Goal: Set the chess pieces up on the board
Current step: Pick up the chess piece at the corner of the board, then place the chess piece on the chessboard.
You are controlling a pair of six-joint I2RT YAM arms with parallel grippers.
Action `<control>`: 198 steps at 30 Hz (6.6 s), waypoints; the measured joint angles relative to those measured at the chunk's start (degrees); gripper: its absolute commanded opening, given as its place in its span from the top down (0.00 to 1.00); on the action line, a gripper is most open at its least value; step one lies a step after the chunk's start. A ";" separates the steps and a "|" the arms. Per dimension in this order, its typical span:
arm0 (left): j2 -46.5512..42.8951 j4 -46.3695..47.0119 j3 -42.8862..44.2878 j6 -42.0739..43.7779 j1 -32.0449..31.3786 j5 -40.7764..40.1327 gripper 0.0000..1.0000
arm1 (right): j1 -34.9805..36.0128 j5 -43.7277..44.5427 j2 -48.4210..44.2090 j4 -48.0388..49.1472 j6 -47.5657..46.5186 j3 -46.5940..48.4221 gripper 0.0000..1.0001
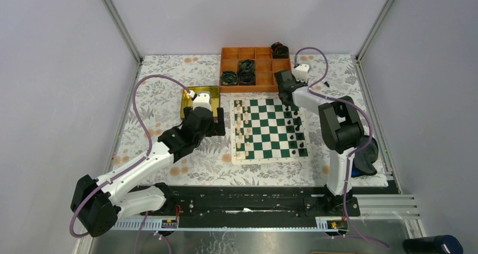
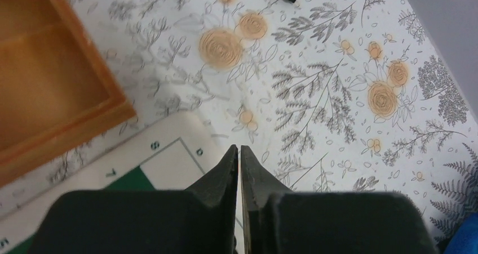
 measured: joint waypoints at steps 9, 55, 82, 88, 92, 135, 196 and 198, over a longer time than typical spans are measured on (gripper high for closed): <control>-0.39 0.59 0.00 -0.02 0.00 0.00 0.01 | -9.42 -10.51 -0.44 -9.09 6.03 9.46 0.60; 10.43 6.14 2.58 0.50 6.08 2.05 0.01 | -31.58 -32.33 27.41 -29.51 9.81 52.83 0.50; 16.68 7.58 5.07 -3.04 7.06 2.84 0.01 | -32.26 -32.15 35.52 -30.47 1.73 61.33 0.59; 17.49 7.69 5.55 -3.54 7.06 2.84 0.01 | -32.46 -32.17 35.91 -30.10 0.66 61.79 0.69; 17.73 7.72 5.64 -3.78 7.06 2.84 0.01 | -32.52 -32.15 35.93 -29.94 0.11 61.77 0.87; 2.73 4.63 2.38 -4.24 7.06 4.57 0.01 | -28.98 -63.67 -8.22 -10.32 30.45 2.82 1.00; 13.64 -2.03 12.20 -5.92 2.80 2.97 0.01 | -27.32 -82.16 -3.85 1.49 68.83 -14.05 0.80; 14.10 -2.03 12.22 -5.92 2.78 2.97 0.01 | -27.32 -82.14 -3.34 1.46 68.78 -13.51 0.79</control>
